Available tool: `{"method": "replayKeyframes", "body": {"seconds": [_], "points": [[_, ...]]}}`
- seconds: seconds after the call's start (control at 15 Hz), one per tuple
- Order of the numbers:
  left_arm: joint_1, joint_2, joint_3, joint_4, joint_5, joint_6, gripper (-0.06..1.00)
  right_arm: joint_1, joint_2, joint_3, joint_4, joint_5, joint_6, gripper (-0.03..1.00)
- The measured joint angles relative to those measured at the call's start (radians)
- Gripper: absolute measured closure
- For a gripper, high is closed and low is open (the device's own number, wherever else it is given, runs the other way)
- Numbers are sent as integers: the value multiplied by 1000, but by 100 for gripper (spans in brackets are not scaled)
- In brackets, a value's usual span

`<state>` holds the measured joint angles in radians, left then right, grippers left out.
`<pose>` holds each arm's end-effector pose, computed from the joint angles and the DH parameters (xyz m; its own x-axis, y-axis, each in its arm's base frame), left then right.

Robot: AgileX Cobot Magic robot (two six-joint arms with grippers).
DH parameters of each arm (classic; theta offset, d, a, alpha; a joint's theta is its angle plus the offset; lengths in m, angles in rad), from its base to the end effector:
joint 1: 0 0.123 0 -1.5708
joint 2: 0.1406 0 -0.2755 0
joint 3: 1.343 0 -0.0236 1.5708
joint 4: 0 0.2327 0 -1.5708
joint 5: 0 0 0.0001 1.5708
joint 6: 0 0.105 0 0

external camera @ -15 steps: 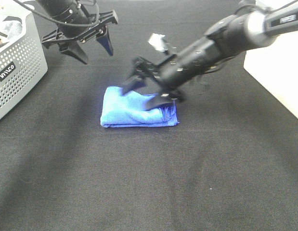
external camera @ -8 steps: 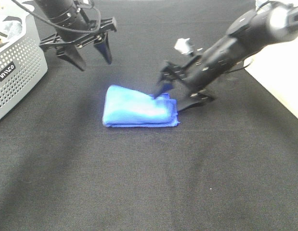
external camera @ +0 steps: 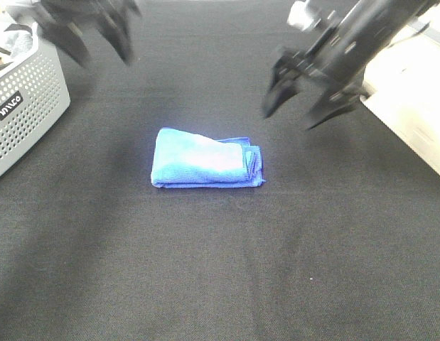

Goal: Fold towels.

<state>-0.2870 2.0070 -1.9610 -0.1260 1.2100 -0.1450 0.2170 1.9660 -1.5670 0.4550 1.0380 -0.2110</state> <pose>0.4019 -0.1315 0.2912 -0.9272 0.0784 -0.3662 0.1534 0.9716 -0.1804 0.3773 0.1239 0.2173 -0.9506 -0.1787 -0.2538 -0.2667 0.8885 0.3734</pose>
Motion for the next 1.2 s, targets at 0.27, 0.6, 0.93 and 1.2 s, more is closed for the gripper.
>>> {"method": "replayKeyframes", "body": {"seconds": [0.27,0.6,0.93,1.2], "points": [[0,-289,285,46,0,35,31,0,-251,196,-74,21,41,21],[0,-728,721,64,3,36,31,0,-634,508,-115,28,42,21],[0,-1245,1083,65,8,37,31,0,-1109,777,-206,76,45,21],[0,-1636,1254,63,10,119,31,0,-1439,903,-280,116,67,21]]}}
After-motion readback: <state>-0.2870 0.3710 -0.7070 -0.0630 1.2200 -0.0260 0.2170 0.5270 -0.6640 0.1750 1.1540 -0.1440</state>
